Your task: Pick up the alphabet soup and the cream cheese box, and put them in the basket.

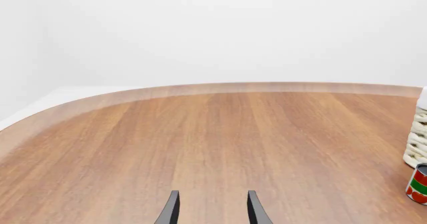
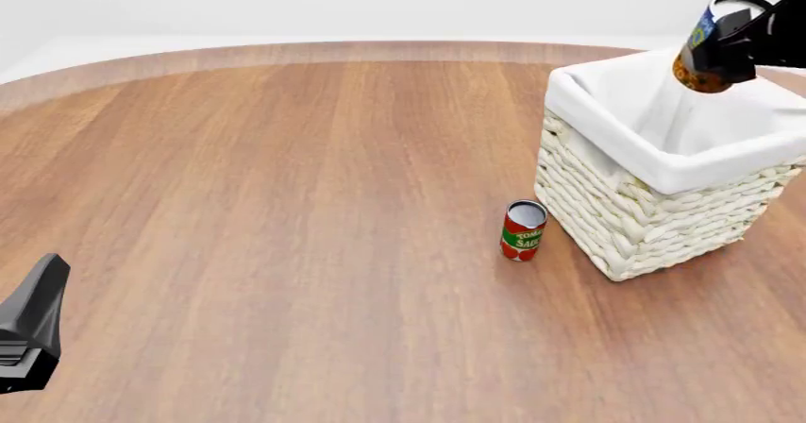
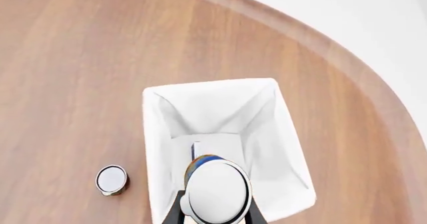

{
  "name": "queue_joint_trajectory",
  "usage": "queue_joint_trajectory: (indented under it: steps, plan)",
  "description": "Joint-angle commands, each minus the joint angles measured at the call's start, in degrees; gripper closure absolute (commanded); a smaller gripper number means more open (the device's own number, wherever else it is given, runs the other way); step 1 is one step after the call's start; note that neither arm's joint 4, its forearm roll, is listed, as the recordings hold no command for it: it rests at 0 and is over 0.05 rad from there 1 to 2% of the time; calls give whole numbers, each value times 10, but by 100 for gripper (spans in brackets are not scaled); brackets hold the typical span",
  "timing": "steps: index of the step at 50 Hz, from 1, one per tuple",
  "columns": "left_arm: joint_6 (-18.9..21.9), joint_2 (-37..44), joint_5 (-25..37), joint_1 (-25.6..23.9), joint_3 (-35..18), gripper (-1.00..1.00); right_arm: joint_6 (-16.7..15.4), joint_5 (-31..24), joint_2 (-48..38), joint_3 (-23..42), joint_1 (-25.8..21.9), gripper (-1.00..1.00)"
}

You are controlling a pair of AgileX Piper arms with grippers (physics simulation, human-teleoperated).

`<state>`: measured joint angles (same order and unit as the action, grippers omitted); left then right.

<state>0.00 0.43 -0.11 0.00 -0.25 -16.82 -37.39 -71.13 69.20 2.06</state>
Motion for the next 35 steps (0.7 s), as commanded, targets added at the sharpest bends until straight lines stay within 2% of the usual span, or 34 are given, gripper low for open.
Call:
queue_joint_trajectory:
  steps: [1,12,33,35]
  plan:
    - [0,0,0,0,0,-100,8,36,-65,25,9,100]
    - [0,0,0,0,0,-100,6,47,-129,54,25,100]
    - [0,0,0,0,0,-100,5,49,-137,56,25,100]
    - [0,0,0,0,0,-100,4,50,-154,65,36,100]
